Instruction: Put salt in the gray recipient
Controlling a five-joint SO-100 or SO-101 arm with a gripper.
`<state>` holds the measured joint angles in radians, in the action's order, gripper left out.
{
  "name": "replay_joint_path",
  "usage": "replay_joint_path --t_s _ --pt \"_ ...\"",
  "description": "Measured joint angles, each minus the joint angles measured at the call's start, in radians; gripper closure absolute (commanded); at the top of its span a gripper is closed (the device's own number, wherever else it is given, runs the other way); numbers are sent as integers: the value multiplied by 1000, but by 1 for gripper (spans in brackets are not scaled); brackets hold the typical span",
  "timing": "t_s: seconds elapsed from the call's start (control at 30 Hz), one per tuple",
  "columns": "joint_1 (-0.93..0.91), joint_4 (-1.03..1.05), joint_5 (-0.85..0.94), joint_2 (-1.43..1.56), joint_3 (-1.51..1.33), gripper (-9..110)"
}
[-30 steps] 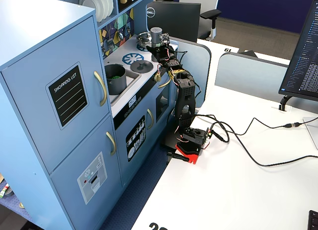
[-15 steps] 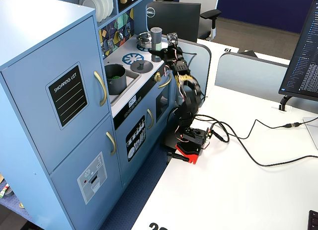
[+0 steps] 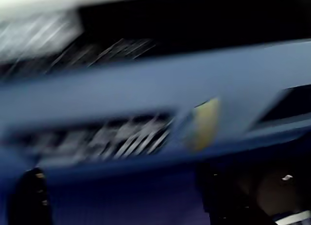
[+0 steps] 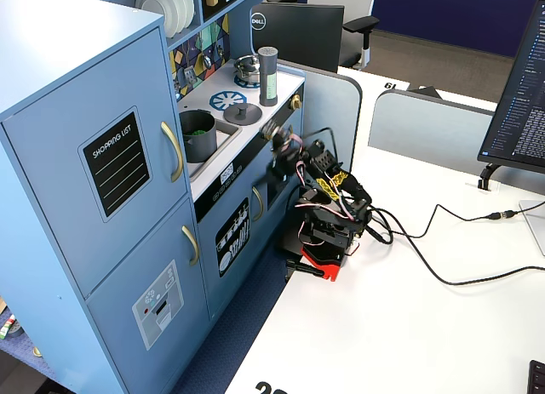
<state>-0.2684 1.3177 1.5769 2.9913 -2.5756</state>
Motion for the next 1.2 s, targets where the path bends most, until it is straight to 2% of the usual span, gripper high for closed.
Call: replay_joint_path --t_s 0.1,0.17,0.33,0.77,1.2 --pt "83 -69 26 9 -158 80" --pt "112 -130 38 9 -261 91" --pt "163 -195 51 54 -446 101" --pt "130 -112 -18 215 -546 101" --pt "133 -8 -109 222 -546 101"
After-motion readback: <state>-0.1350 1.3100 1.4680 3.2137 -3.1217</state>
